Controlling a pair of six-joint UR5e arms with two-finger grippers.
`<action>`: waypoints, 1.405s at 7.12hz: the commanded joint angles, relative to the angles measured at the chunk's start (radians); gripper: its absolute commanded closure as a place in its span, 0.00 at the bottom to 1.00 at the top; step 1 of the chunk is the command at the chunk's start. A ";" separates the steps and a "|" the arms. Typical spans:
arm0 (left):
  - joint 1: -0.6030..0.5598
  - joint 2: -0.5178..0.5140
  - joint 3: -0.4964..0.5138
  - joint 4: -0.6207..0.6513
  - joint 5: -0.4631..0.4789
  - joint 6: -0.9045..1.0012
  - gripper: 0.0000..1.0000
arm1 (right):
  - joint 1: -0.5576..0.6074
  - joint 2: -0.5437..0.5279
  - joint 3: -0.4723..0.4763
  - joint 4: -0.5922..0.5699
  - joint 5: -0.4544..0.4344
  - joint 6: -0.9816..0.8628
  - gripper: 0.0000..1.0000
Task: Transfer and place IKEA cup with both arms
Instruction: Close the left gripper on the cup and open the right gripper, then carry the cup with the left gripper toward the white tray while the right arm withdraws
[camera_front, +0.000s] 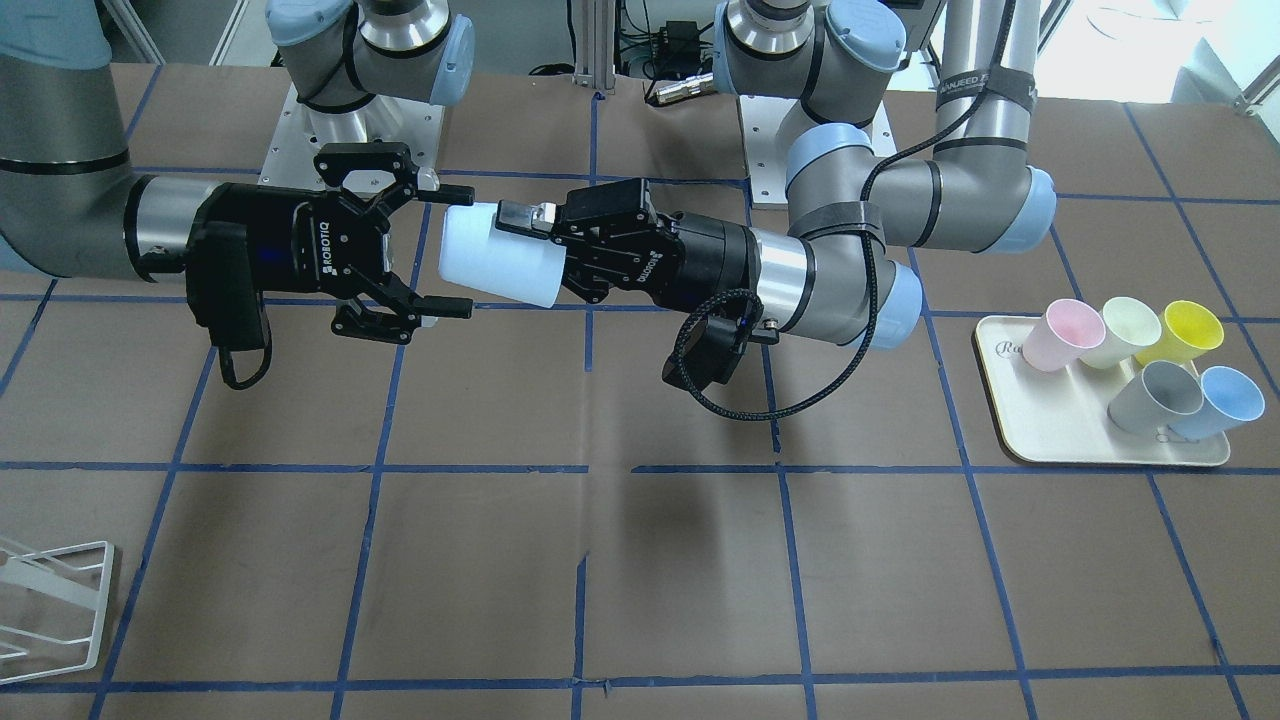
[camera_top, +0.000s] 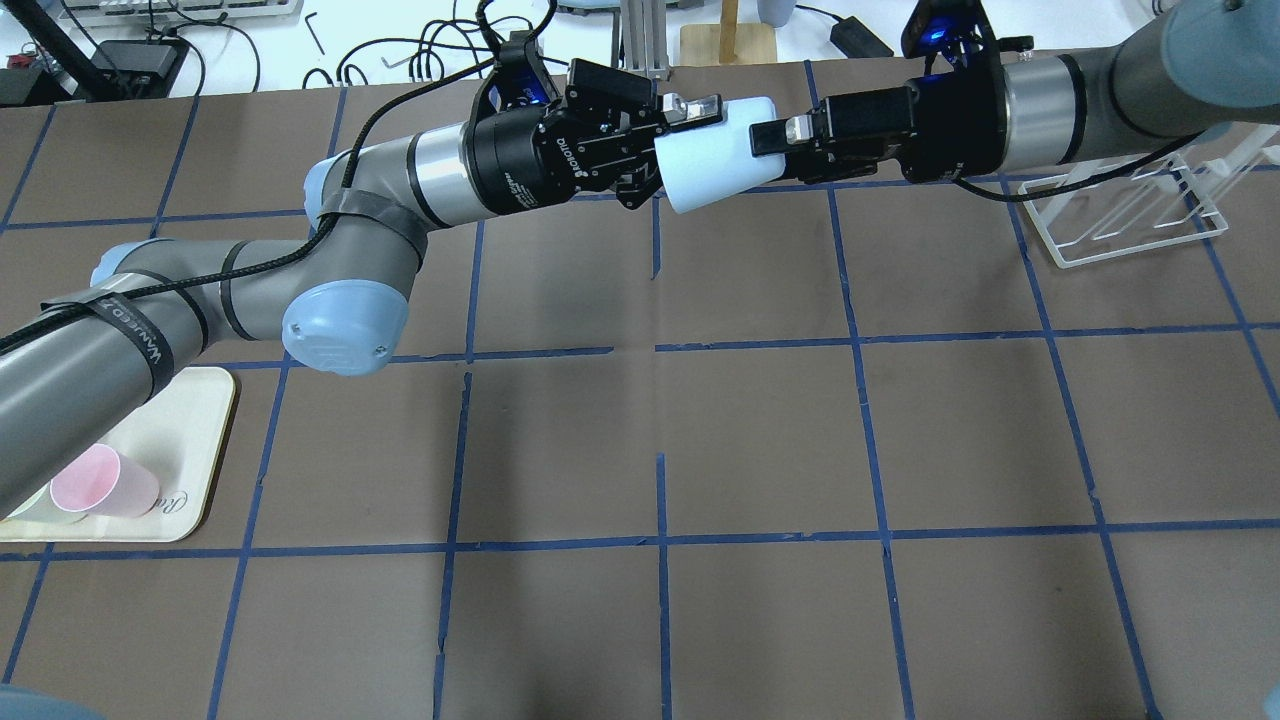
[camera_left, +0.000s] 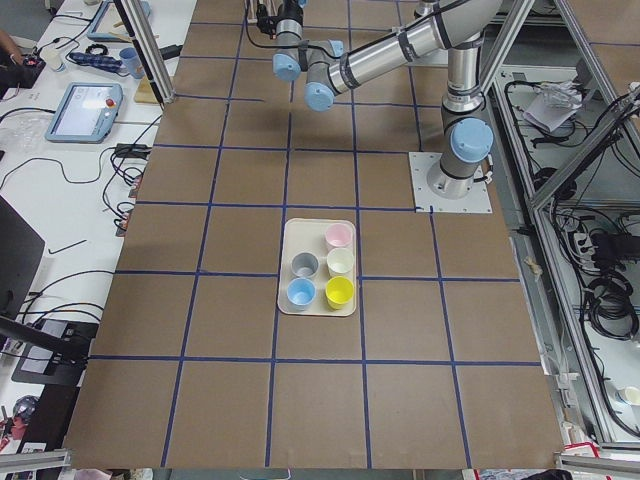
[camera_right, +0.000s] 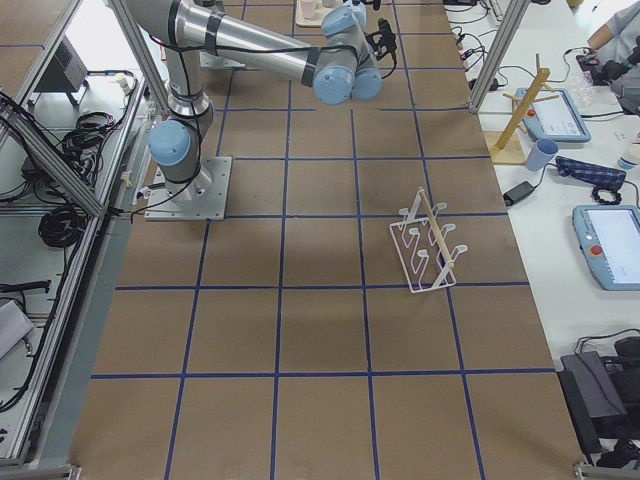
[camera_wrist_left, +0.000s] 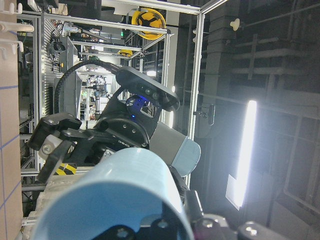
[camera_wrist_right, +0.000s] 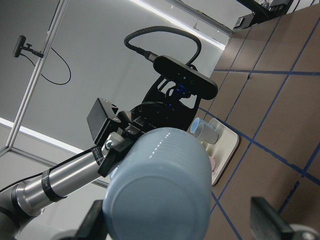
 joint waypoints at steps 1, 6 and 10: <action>0.003 0.004 -0.005 0.022 0.000 -0.029 0.99 | -0.039 0.007 -0.051 -0.053 -0.071 0.084 0.00; 0.167 0.001 -0.011 0.435 0.271 -0.516 1.00 | -0.148 -0.004 -0.098 -0.381 -0.543 0.492 0.00; 0.170 0.033 0.053 0.502 0.718 -0.596 1.00 | 0.015 -0.037 -0.117 -0.770 -1.164 1.048 0.00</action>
